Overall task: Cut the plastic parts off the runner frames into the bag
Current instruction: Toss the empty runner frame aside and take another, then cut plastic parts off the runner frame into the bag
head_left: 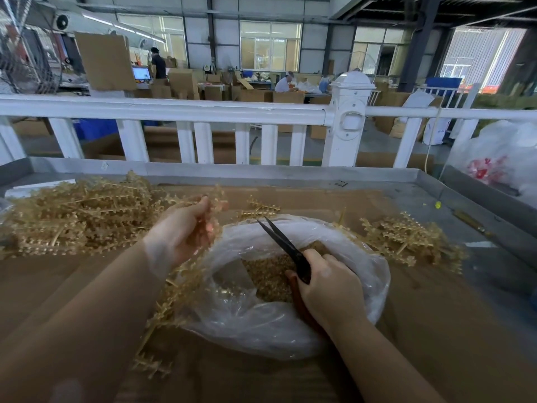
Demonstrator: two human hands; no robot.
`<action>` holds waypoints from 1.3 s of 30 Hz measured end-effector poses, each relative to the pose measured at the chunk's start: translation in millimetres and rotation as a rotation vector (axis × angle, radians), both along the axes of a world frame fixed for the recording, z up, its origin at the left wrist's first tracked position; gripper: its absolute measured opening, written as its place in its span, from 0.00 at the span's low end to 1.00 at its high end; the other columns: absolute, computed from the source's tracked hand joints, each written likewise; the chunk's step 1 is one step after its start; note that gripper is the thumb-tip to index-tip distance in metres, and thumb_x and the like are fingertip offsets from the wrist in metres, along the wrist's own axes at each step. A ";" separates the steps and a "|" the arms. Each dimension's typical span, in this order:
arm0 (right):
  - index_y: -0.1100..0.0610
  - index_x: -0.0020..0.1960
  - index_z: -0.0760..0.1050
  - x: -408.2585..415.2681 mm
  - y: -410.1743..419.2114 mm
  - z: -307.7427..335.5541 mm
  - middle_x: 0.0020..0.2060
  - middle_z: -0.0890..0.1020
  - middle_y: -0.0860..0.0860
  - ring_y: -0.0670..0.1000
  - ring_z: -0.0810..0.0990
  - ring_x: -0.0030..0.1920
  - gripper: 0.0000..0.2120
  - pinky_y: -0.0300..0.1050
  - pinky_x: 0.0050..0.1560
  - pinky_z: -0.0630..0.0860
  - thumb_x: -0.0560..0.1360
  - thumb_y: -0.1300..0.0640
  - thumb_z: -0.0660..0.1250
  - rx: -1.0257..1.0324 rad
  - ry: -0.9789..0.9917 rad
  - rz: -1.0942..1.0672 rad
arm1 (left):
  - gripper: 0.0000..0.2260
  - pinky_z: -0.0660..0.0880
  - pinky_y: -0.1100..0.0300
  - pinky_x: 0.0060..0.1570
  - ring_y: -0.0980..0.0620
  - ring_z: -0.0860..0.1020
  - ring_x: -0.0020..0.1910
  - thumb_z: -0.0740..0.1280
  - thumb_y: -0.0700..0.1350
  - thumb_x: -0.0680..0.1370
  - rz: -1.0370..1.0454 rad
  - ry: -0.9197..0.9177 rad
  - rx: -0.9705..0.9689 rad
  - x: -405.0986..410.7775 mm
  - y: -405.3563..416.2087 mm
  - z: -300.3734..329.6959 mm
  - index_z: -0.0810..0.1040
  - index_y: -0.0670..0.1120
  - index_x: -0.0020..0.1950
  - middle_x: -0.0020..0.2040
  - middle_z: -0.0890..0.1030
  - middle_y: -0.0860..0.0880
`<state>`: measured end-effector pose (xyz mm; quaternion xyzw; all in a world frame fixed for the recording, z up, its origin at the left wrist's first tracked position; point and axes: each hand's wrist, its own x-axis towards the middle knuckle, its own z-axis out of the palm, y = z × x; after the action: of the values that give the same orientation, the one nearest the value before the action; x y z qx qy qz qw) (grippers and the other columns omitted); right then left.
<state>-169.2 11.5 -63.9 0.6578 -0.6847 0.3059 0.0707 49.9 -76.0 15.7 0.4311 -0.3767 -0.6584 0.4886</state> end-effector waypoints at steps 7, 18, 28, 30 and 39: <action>0.49 0.54 0.75 -2.2 0.3 4.2 0.42 0.79 0.47 0.50 0.77 0.44 0.17 0.42 0.41 0.70 0.74 0.38 0.63 -0.001 -0.017 0.004 | 0.10 0.79 0.62 0.29 0.54 0.82 0.32 0.61 0.48 0.81 0.005 0.018 -0.044 -1.4 7.0 8.3 0.78 0.44 0.53 0.37 0.84 0.49; 0.49 0.52 0.74 -4.3 1.8 12.2 0.38 0.72 0.44 0.50 0.77 0.43 0.15 0.41 0.39 0.67 0.73 0.40 0.66 0.029 -0.064 -0.014 | 0.15 0.76 0.53 0.52 0.52 0.82 0.47 0.59 0.57 0.79 0.096 -0.127 -0.124 -10.6 14.4 19.2 0.81 0.53 0.57 0.48 0.85 0.49; 0.45 0.46 0.71 -4.0 7.9 30.3 0.33 0.77 0.42 0.39 0.76 0.36 0.10 0.32 0.32 0.65 0.75 0.40 0.63 0.047 -0.374 0.034 | 0.13 0.81 0.49 0.43 0.47 0.83 0.47 0.56 0.41 0.82 0.156 0.593 0.076 -56.1 29.1 -2.0 0.76 0.53 0.61 0.46 0.85 0.43; 0.45 0.44 0.71 -2.0 9.0 37.1 0.31 0.76 0.41 0.37 0.75 0.34 0.09 0.30 0.33 0.67 0.75 0.41 0.64 0.009 -0.450 0.060 | 0.15 0.80 0.51 0.40 0.49 0.82 0.45 0.54 0.41 0.83 0.178 0.609 0.107 -68.5 34.3 -8.9 0.75 0.54 0.62 0.45 0.84 0.44; 0.54 0.49 0.80 7.0 0.4 50.5 0.37 0.83 0.48 0.46 0.82 0.40 0.07 0.47 0.45 0.79 0.72 0.55 0.73 0.050 -0.715 0.143 | 0.09 0.77 0.52 0.51 0.48 0.82 0.49 0.59 0.41 0.81 0.040 0.613 0.071 -95.9 58.3 -24.7 0.75 0.51 0.56 0.51 0.82 0.43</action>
<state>-162.2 11.9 -13.3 0.5569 -0.6257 0.5040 -0.2107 -46.0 -17.7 -9.0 0.2363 -0.1800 -0.7609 0.5769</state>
